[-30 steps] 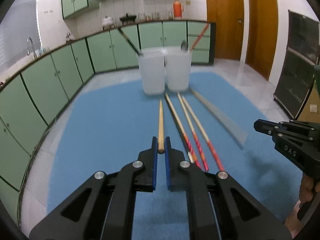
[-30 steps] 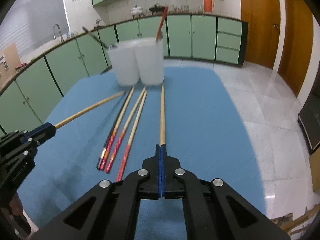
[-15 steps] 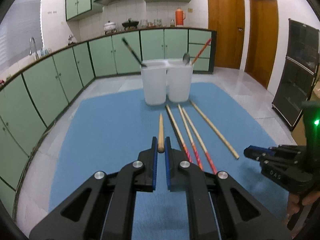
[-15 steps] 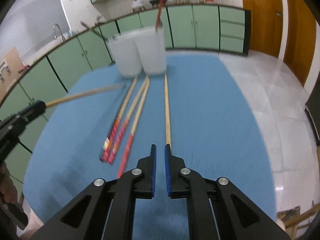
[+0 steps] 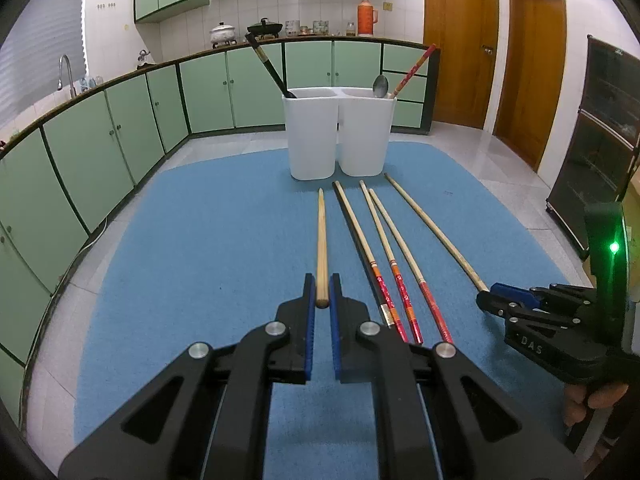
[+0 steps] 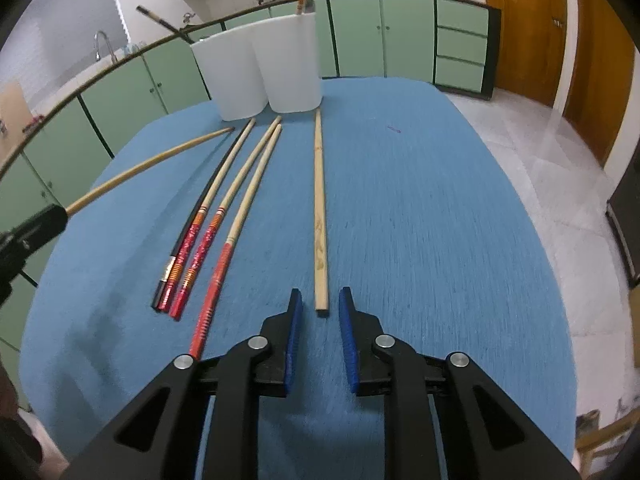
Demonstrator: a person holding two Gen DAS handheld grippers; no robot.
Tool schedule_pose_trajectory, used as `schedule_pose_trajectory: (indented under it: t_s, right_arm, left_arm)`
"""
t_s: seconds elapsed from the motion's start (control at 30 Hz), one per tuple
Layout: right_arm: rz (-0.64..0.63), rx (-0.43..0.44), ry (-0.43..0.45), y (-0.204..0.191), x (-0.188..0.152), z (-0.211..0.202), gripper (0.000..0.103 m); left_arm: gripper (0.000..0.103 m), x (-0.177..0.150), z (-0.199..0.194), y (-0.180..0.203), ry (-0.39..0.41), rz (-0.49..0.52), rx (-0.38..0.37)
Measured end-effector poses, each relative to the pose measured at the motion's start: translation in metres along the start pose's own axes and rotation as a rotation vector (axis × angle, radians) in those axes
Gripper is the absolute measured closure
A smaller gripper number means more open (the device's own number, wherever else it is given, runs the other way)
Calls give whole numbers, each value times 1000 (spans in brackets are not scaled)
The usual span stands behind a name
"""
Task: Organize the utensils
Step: 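Lift both wooden chopsticks and carry them toward the white holder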
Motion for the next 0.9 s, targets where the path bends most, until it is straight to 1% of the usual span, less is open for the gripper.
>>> schedule_pose_trajectory:
  t_s: [0.07, 0.1, 0.27, 0.4, 0.47, 0.73, 0.9]
  right_arm:
    - [-26, -21, 13, -3, 0, 1, 90]
    - [-33, -25, 15, -4, -1, 2, 96]
    - [-24, -17, 15, -1, 2, -3, 96]
    - [-28, -5, 59, 0, 13, -27, 96]
    - [-40, 1, 98, 0, 22, -45, 96]
    - [-37, 62, 224, 0, 62, -109, 96]
    - [-3, 126, 254, 2, 90, -132, 96]
  left_arm:
    - [97, 0, 2, -2, -1, -2, -1]
    - [97, 1, 3, 0, -1, -3, 0]
    - [97, 2, 2, -1, 8, -2, 4]
    - [97, 9, -10, -1, 47, 4, 22]
    - [97, 13, -16, -2, 71, 6, 29]
    - [97, 49, -49, -8, 181, 14, 40]
    - [97, 73, -56, -12, 221, 6, 30]
Point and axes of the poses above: each gripper's, at about its wrist camera, not at the fingertips, and z roughly the way its jaws point, y to its right, x to its top, the point moved 2 cm from there along z, roughly the way its jaws point, and after that the axes turned 7 degrees about z, right-handed, at the moved point
